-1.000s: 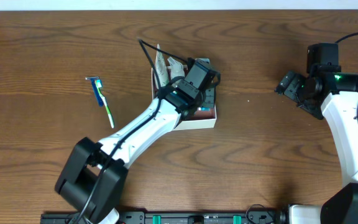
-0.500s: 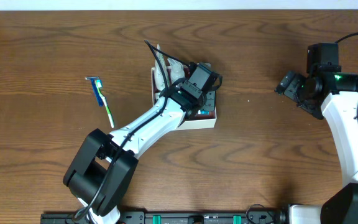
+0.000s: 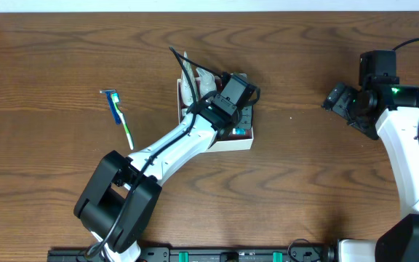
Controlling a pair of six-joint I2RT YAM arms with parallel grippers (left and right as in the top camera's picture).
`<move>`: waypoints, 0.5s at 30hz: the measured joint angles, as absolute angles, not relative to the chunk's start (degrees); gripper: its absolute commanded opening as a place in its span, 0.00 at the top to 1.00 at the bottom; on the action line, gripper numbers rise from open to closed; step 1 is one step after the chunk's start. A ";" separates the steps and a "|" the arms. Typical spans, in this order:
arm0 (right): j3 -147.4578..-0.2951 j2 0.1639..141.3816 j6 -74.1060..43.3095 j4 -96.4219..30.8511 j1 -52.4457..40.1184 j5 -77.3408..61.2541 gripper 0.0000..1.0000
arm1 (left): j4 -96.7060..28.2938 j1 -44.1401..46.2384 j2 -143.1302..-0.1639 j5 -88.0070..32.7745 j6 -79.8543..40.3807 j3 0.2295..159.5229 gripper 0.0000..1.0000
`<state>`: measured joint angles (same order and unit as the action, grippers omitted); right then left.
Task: Pack container
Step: 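Carry the toothpaste over the box, lower it inside and release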
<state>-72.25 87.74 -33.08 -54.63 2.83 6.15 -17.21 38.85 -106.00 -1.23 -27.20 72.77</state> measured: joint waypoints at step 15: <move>-72.25 87.74 -33.08 -54.63 2.83 6.15 0.01 | -13.91 38.85 -105.75 -1.26 -26.52 72.77 0.76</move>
<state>-72.25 87.74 -33.08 -54.63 2.83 6.15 -13.91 38.85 -105.75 -1.26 -26.52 72.77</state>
